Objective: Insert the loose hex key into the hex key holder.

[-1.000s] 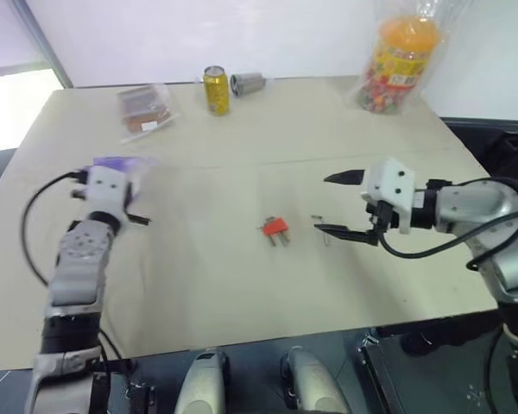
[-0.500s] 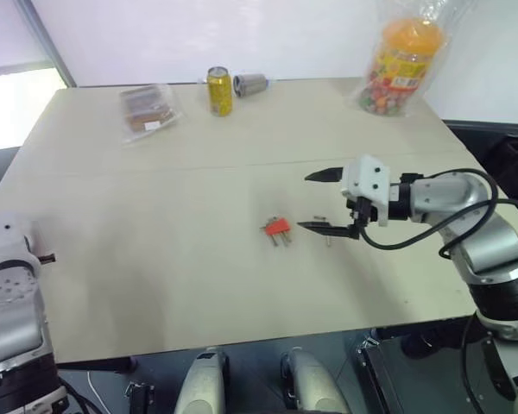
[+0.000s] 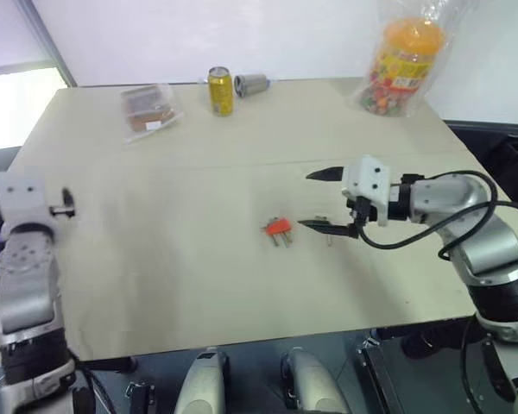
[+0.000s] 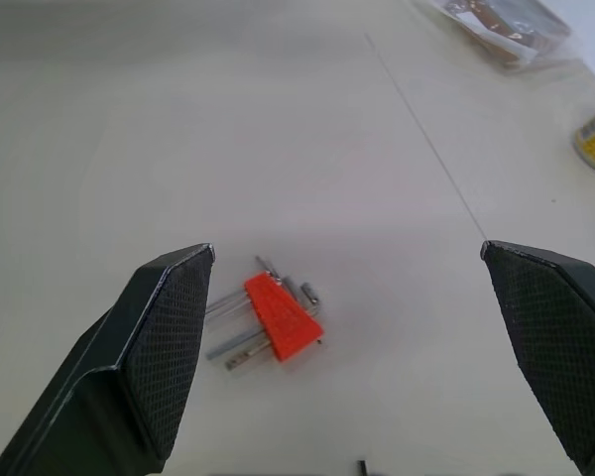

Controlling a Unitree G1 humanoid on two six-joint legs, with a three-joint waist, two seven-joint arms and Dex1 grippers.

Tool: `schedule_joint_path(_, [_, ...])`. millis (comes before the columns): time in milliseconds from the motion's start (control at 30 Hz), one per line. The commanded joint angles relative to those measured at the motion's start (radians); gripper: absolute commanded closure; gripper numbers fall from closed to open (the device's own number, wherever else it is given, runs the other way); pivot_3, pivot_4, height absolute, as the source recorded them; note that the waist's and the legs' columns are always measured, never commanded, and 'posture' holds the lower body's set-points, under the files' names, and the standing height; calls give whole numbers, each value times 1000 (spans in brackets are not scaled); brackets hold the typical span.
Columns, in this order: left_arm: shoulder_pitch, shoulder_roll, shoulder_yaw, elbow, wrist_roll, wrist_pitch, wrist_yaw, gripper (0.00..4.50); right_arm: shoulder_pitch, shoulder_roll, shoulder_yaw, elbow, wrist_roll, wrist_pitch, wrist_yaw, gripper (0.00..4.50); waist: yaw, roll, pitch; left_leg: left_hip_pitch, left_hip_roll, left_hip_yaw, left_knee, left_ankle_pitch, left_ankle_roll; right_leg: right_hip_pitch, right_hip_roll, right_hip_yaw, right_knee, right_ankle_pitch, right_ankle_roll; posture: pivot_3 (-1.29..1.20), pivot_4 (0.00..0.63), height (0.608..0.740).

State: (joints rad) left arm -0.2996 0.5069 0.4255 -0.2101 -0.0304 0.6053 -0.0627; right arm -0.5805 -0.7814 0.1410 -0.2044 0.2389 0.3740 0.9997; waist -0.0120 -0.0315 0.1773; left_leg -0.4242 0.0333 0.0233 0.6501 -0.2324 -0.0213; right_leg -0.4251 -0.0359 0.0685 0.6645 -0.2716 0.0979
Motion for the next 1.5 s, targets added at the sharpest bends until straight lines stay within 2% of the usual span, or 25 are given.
schedule_joint_path(33, [-68, -14, -78, -94, -81, 32, -89, 96, -18, 9, 33, 90, -105, -104, -33, 0, -1, 0, 0, 0, 0, 0, 0, 0, 0, 0, 0, 0, 0, 0, 0, 0, 150, 740])
schedule_joint_path(133, [-89, -46, -132, -149, -223, -23, -250, 96, -29, 32, 73, 179, -165, -169, -33, 0, -5, 0, 0, 0, -1, 1, 0, 0, 0, 0, 1, 0, 0, 0, 0, 0, 150, 740])
schedule_joint_path(233, [-58, -27, -176, -181, -319, -23, -400, 96, -46, 69, 112, 276, -215, -247, -37, 0, -11, 0, 0, 0, -1, 1, -1, 0, 0, 0, 3, 1, -1, 0, 0, 0, 150, 740])
schedule_joint_path(400, [-4, 50, -173, -187, -472, 53, -575, 96, -97, 157, 140, 439, -259, -333, -44, 0, -28, 1, 1, 2, 1, 0, -2, 0, 0, 0, 7, 2, 1, 0, 0, 0, 150, 740])
schedule_joint_path(633, [71, 186, -169, -195, -573, 124, -711, 96, -160, 230, 164, 633, -316, -447, -47, 0, -31, 1, 1, 2, 0, 0, -2, 0, 0, 0, 7, 2, 0, 0, 0, 0, 150, 740])
schedule_joint_path(933, [82, 200, -160, -216, -586, 115, -679, 96, -147, 262, 173, 655, -330, -467, -4, 0, -31, 1, 1, 2, 0, 0, -2, 0, 0, 0, 6, 2, 0, 0, 0, 0, 150, 740])
schedule_joint_path(1500, [96, 199, -159, -215, -575, 82, -650, 96, -95, 374, 188, 558, -333, -321, -7, 0, -32, 1, 1, 2, 1, 0, -2, 0, 0, 0, 7, 2, 0, 0, 0, 0, 150, 740])
